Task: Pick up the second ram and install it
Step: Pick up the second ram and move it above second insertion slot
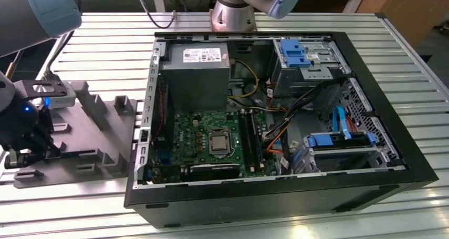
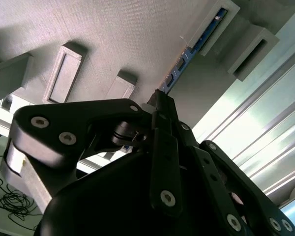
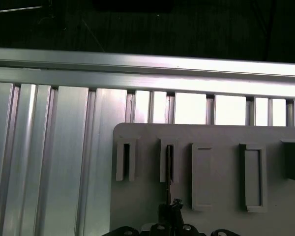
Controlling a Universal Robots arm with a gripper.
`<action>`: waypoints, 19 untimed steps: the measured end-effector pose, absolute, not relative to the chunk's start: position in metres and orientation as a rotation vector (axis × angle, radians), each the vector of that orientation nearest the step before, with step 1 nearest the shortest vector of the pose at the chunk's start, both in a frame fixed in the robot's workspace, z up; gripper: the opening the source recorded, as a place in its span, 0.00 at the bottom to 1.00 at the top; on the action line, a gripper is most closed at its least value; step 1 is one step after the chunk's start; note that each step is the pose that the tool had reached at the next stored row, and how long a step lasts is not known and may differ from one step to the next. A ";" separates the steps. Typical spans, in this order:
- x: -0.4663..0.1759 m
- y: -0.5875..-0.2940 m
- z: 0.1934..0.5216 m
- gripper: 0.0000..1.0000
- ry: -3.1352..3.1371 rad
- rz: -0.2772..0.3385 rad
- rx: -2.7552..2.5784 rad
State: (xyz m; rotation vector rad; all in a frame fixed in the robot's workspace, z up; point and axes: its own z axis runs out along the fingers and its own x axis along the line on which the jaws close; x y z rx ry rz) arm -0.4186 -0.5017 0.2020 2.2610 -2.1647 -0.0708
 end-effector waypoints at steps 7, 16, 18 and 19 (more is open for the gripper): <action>-0.419 -0.502 0.202 0.11 -2.186 -0.071 2.241; -0.419 -0.502 0.208 0.11 -2.193 -0.071 2.234; -0.419 -0.502 0.211 0.11 -2.193 -0.071 2.235; -0.419 -0.502 0.212 0.11 -2.193 -0.071 2.234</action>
